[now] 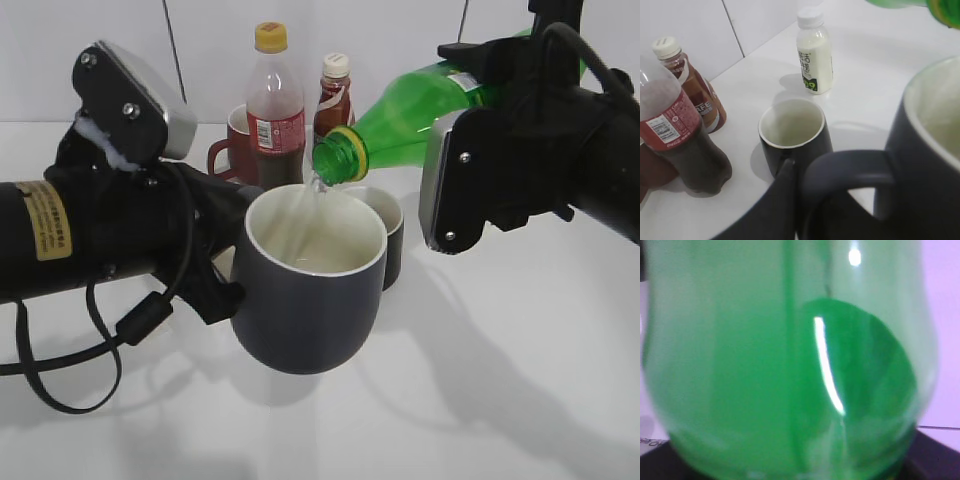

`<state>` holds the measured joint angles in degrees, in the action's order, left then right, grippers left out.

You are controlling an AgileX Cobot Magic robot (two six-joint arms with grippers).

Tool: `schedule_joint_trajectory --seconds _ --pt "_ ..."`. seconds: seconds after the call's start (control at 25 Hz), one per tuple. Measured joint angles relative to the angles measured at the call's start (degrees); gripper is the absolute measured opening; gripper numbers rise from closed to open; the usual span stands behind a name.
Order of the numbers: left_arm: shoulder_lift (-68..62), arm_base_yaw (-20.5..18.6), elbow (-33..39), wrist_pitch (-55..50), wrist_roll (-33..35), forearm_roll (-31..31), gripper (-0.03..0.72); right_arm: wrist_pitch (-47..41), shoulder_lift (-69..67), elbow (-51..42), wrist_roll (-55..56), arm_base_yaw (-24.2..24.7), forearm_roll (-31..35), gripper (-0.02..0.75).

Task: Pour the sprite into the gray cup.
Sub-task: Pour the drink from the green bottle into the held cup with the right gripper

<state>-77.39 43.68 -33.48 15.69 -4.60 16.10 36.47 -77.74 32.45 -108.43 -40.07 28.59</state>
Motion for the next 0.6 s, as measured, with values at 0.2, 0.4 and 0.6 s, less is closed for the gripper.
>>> schedule_joint_trajectory --seconds 0.2,0.4,0.6 --pt "0.00 0.00 0.00 0.00 0.00 0.00 0.050 0.05 0.00 0.00 1.43 0.00 0.05 0.427" --pt "0.00 0.00 0.00 0.56 0.00 0.00 0.050 -4.46 0.00 0.12 11.73 0.00 0.11 0.427" --pt "0.00 -1.40 0.00 4.56 0.00 -0.32 0.050 -10.95 0.10 0.18 30.32 -0.04 0.17 0.427"
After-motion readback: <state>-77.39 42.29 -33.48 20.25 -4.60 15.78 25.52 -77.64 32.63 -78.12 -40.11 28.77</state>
